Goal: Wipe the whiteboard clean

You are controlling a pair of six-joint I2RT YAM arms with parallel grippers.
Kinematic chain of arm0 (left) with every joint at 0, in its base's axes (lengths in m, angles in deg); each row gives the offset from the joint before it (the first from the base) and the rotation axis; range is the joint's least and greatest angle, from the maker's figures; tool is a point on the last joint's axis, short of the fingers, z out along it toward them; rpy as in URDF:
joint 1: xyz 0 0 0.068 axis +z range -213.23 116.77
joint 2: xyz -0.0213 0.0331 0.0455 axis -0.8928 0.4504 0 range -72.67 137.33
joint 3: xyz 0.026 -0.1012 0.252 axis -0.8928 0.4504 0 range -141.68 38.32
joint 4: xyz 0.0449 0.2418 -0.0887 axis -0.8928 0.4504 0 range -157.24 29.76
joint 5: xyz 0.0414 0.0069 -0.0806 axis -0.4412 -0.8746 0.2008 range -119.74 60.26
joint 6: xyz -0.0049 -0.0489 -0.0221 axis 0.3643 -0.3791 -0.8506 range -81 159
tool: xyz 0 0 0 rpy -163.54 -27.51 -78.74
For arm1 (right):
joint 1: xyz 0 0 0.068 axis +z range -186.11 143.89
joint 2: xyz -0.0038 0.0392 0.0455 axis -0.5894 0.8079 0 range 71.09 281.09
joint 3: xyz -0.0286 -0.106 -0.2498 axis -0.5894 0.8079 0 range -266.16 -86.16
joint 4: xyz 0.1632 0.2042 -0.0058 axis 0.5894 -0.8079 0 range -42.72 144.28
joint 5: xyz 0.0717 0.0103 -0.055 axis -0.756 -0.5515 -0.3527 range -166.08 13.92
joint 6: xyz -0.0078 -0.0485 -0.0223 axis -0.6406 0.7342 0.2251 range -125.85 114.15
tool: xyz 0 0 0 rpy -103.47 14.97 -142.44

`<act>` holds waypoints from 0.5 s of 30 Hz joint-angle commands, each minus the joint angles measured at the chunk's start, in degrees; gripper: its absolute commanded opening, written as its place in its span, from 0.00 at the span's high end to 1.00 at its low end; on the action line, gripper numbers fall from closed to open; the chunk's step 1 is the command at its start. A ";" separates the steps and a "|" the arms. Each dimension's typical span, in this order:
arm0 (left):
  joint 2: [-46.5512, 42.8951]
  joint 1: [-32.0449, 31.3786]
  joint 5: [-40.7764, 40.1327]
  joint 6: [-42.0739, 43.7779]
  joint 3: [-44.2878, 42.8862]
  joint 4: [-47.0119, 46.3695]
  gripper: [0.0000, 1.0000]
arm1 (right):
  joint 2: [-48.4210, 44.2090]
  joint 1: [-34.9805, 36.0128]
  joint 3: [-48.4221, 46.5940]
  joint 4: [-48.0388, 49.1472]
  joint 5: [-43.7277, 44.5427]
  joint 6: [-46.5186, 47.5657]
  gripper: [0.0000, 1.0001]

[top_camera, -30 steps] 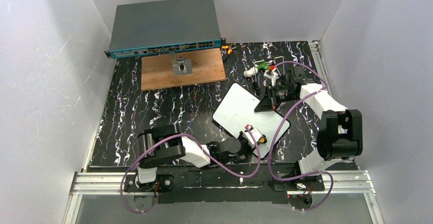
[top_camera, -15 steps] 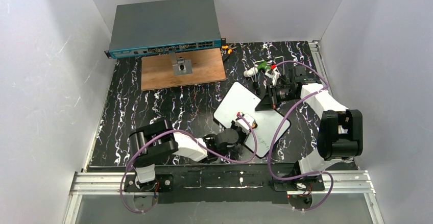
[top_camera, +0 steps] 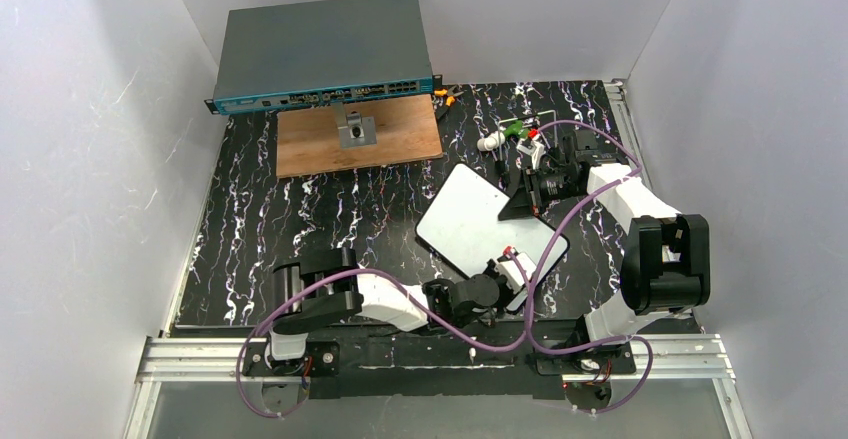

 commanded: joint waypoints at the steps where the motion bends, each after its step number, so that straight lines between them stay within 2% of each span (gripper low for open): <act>1: 0.34 -0.05 -3.40 -0.29 -0.72 2.06 1.00 | -0.43 0.20 -0.59 -1.10 -5.43 -0.85 0.99; 6: -0.58 2.38 -8.50 -0.02 1.76 1.11 1.00 | -0.39 0.17 -0.60 -1.12 -5.44 -0.85 0.99; 12: -5.49 5.63 -11.05 -0.91 4.19 2.98 1.00 | -0.30 0.17 -0.67 -0.94 -5.99 -1.22 0.99; 15: -7.38 5.67 -9.98 -0.59 6.11 0.87 1.00 | -0.31 0.22 -0.68 -0.59 -6.45 -1.88 0.99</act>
